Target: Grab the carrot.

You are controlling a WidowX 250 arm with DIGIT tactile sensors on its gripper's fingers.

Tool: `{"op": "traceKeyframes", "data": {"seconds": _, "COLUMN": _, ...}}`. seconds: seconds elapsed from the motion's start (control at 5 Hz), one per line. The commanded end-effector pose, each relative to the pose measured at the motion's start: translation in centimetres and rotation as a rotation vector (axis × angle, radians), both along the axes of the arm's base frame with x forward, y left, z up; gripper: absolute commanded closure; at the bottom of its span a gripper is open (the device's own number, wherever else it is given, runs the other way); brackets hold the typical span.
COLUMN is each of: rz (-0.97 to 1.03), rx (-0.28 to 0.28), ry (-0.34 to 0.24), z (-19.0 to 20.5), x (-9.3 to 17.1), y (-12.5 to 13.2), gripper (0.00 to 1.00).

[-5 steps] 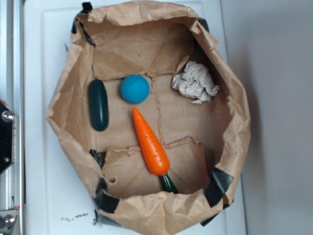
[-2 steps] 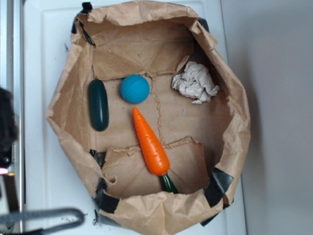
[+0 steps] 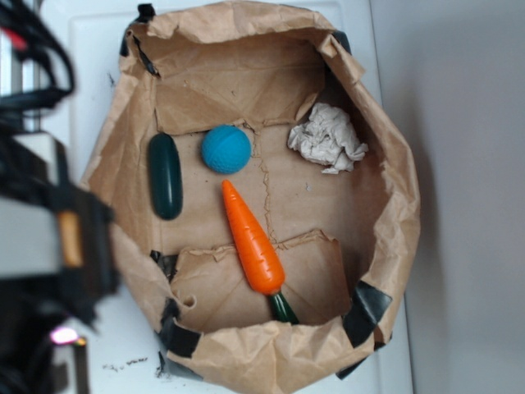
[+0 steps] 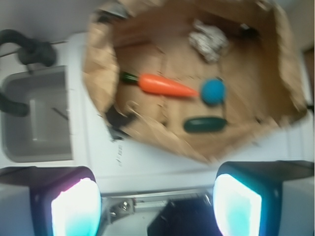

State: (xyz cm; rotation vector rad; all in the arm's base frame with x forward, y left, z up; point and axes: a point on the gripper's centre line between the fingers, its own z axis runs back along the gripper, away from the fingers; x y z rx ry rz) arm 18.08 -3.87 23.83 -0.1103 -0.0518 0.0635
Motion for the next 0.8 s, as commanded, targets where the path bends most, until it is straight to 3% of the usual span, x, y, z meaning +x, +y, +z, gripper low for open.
{"op": "traceKeyframes", "data": {"seconds": 0.0, "rz": -0.195, "rx": 0.013, "ry": -0.057, "z": -3.1, "x": 6.6, "y": 1.0, "gripper": 0.0}}
{"op": "traceKeyframes", "data": {"seconds": 0.2, "rz": -0.25, "rx": 0.065, "ry": -0.074, "z": -5.5, "x": 8.4, "y": 2.2, "gripper": 0.0}}
{"op": "traceKeyframes", "data": {"seconds": 0.4, "rz": -0.286, "rx": 0.081, "ry": -0.121, "z": -6.7, "x": 9.5, "y": 2.9, "gripper": 0.0}}
{"op": "traceKeyframes", "data": {"seconds": 0.6, "rz": -0.286, "rx": 0.081, "ry": -0.121, "z": -6.7, "x": 9.5, "y": 2.9, "gripper": 0.0}}
